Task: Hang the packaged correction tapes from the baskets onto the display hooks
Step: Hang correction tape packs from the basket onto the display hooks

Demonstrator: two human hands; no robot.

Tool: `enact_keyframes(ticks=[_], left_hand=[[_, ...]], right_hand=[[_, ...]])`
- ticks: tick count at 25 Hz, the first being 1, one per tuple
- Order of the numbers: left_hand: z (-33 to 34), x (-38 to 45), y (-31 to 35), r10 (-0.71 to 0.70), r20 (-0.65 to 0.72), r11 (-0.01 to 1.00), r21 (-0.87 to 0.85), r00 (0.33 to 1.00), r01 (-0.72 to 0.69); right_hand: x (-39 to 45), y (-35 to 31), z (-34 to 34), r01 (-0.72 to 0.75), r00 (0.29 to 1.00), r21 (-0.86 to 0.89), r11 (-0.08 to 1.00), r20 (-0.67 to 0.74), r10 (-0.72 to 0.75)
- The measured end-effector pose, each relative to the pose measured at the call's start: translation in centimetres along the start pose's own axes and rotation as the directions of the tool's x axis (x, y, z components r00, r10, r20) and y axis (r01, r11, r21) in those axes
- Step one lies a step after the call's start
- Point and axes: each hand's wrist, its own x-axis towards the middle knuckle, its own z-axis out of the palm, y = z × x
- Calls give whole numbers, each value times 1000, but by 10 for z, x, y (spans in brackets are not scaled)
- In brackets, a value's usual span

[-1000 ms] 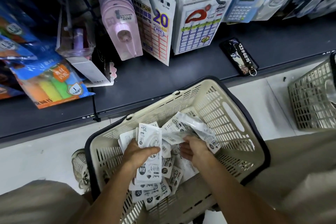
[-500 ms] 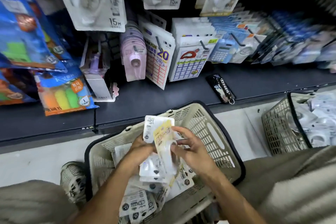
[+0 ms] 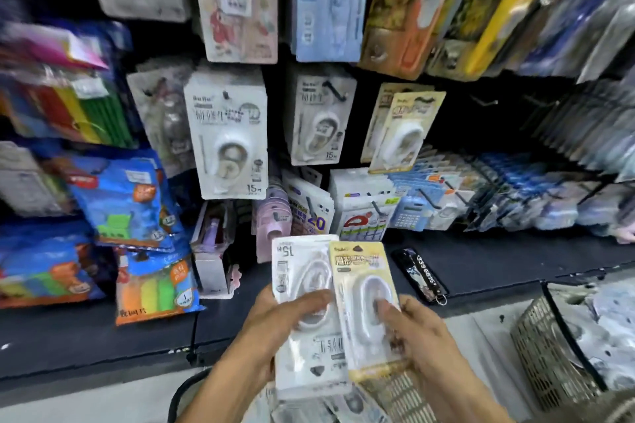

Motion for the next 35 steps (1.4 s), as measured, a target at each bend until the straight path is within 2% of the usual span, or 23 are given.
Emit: enact_keyframes(ticks=[2, 4, 6, 8, 13, 18, 22, 24, 25, 26, 28, 29, 31, 35], left_hand=[[5, -4, 31, 85, 77, 996, -8, 993, -84], [9, -6, 71, 202, 159, 978, 14, 966, -207], [10, -9, 110, 304, 214, 948, 30, 928, -317], [7, -9, 137, 374, 244, 921, 15, 895, -390], [3, -4, 146, 390, 213, 918, -13, 896, -396], [14, 2, 147, 399, 226, 917, -93, 888, -389], [9, 1, 147, 340, 202, 932, -205, 918, -300], [6, 1, 146, 298, 167, 938, -232, 940, -256], [5, 0, 146, 274, 163, 942, -245, 948, -231], [5, -1, 145, 256, 168, 942, -266, 952, -206], [6, -3, 144, 233, 165, 933, -315, 958, -172], [6, -4, 143, 229, 173, 919, -362, 958, -155], [3, -7, 144, 226, 181, 880, -459, 957, -121], [-8, -7, 145, 236, 127, 844, -519, 963, -139]], right_hand=[[7, -26, -5, 90, 995, 119, 989, 40, -95], [18, -64, -11, 237, 971, 210, 949, -64, -229], [34, -107, -19, 385, 917, 152, 910, -178, -358], [51, -144, -25, 464, 868, 67, 883, -235, -438], [71, -170, -36, 387, 883, -53, 921, -268, -386], [70, -168, -42, 392, 867, -103, 914, -290, -404], [75, -174, -36, 288, 881, -124, 950, -354, -313], [65, -161, -23, 291, 861, -176, 941, -380, -337], [56, -152, -12, 336, 867, -189, 923, -321, -381], [46, -144, 2, 364, 901, -134, 921, -200, -385], [30, -134, 32, 242, 958, 62, 968, 141, -249], [25, -131, 43, 154, 948, 96, 983, 267, -175], [22, -130, 55, 96, 937, 73, 993, 330, -115], [18, -136, 51, 138, 908, 38, 990, 395, -142]])
